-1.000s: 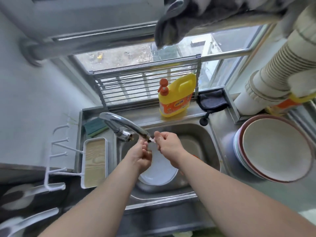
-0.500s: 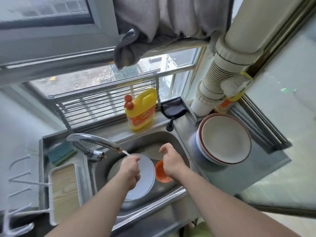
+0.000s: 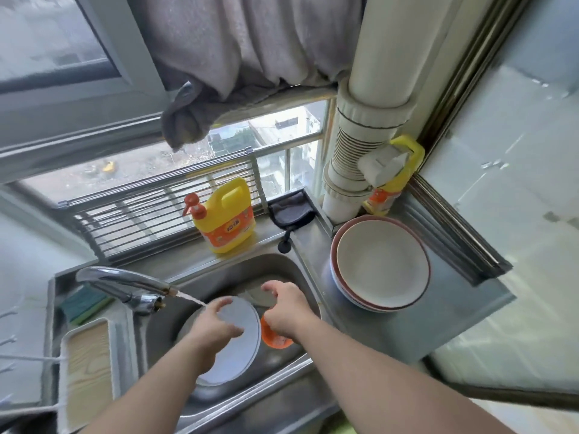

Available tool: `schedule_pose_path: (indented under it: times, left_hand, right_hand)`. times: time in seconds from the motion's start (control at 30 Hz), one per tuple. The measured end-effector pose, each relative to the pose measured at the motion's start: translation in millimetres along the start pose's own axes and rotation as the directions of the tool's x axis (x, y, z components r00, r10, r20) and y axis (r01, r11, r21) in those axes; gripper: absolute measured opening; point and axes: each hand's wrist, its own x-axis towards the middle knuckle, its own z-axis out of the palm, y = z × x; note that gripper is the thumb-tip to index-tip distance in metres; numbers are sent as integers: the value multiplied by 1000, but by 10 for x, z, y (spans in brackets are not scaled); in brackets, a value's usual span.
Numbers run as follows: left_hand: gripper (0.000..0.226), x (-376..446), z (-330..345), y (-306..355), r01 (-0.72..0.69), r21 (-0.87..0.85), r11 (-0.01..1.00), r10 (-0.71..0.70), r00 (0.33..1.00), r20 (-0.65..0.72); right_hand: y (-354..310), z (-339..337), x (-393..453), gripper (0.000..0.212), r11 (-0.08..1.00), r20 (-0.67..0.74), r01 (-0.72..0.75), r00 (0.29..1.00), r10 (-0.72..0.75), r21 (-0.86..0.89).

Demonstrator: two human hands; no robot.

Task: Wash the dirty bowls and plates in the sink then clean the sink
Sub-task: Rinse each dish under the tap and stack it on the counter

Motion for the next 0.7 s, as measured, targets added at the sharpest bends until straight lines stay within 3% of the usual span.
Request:
schedule_pose_path:
  times: [0.07,0.17,0.23,0.3,0.4,0.53,0.63,0.7]
  left_hand:
    - [50,-35,104,31,77,-54,996,-72,993,91]
    - [30,-42,297,85,19,-119,993,-32,994,-109]
    - [43,-93,454,226,-45,-41,998,37,983,-182]
    - [62,-162,681,446,-95,-38,995,90,990,-111]
    - [52,-165,1112,783,-119,-47,992,117,992,-50]
    - [14,-127,1784,1188,-186,136,973,201,973,-114]
    - [28,-59,2187,1404,-199,311,929,244,963,-113]
    - [35,-21,2368,1482,-192,388,901,259,957,-127]
  right_hand:
    - [125,-77,37,61,999,74,33,997,-32,-10]
    - [304,-275,108,44,994,78,106,991,-105,-6]
    - [398,-477,140,32,988,46,150,987,-152,40]
    - [516,-764,190,32,976,-37,211,977,-210,43]
    - [790,-1392,279,35,969,-172,245,954,-244,-16]
    - [1321,-2280,381,31,987,-370,127,916,-156,-101]
    - [1732,-2702,498,18,969,-423,-28,903,-81,-246]
    - [1935,-2841,533,24,924,-367,-118,930,-26,-364]
